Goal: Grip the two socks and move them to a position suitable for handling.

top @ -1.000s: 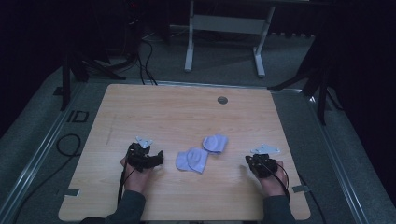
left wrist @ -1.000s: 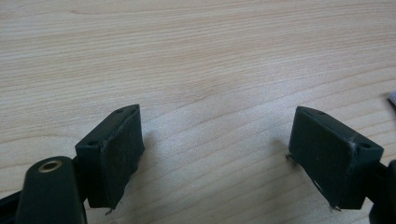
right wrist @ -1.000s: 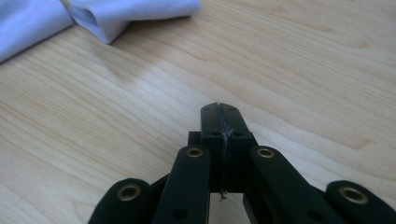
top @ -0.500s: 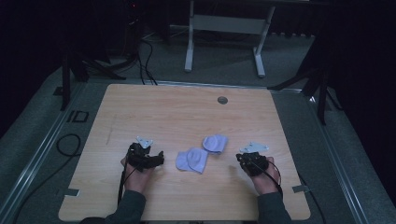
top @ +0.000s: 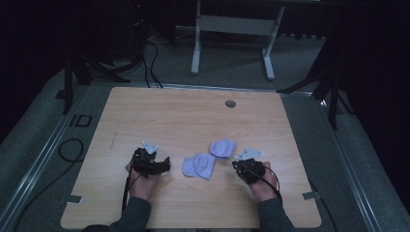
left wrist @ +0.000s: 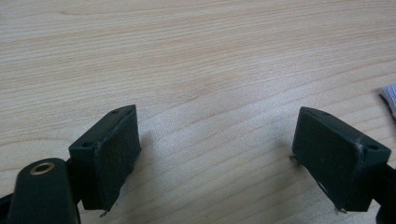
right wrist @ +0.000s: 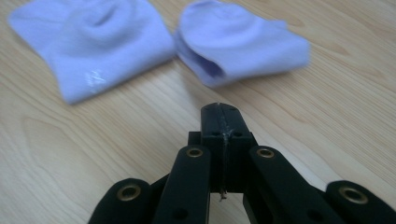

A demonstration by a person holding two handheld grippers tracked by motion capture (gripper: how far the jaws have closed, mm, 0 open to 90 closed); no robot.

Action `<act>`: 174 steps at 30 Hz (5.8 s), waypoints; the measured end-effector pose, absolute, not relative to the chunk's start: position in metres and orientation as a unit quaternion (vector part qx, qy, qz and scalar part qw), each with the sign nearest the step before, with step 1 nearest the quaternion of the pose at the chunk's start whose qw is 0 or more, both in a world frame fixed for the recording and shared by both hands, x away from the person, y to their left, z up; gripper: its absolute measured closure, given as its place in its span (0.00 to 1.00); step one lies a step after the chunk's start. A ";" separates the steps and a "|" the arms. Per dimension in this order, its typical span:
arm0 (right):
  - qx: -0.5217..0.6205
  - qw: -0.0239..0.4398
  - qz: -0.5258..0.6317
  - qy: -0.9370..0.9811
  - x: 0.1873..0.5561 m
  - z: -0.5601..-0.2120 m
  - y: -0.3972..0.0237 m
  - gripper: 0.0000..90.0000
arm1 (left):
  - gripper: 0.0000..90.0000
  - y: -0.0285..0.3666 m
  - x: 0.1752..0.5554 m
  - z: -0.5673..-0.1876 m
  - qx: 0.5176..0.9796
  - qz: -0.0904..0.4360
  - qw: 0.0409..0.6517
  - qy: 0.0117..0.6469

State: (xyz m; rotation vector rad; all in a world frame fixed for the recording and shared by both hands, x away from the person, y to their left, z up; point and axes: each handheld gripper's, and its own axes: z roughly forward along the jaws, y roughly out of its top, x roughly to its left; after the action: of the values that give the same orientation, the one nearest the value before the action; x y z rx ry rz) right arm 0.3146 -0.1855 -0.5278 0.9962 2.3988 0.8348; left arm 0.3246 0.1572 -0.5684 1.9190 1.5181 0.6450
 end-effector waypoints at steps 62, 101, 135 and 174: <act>0.286 0.166 0.297 0.896 0.316 -0.551 -0.094 1.00 | 0.67 0.148 0.315 -0.561 0.751 0.226 0.308 0.539; 0.283 0.168 0.285 0.900 0.323 -0.549 -0.096 0.98 | 1.00 0.105 0.287 -0.561 0.812 0.123 0.369 0.436; 0.281 0.102 0.307 0.904 0.342 -0.547 -0.051 0.92 | 1.00 0.105 0.287 -0.563 0.809 0.120 0.375 0.437; 0.366 0.137 0.357 0.849 0.308 -0.523 -0.188 0.95 | 1.00 0.106 0.289 -0.563 0.807 0.117 0.377 0.439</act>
State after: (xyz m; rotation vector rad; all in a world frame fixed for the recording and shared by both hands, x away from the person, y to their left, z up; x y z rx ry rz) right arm 0.3082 -0.1879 -0.5232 1.0585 2.4566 1.0326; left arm 0.2889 0.1055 -0.5628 2.0651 1.1226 0.2987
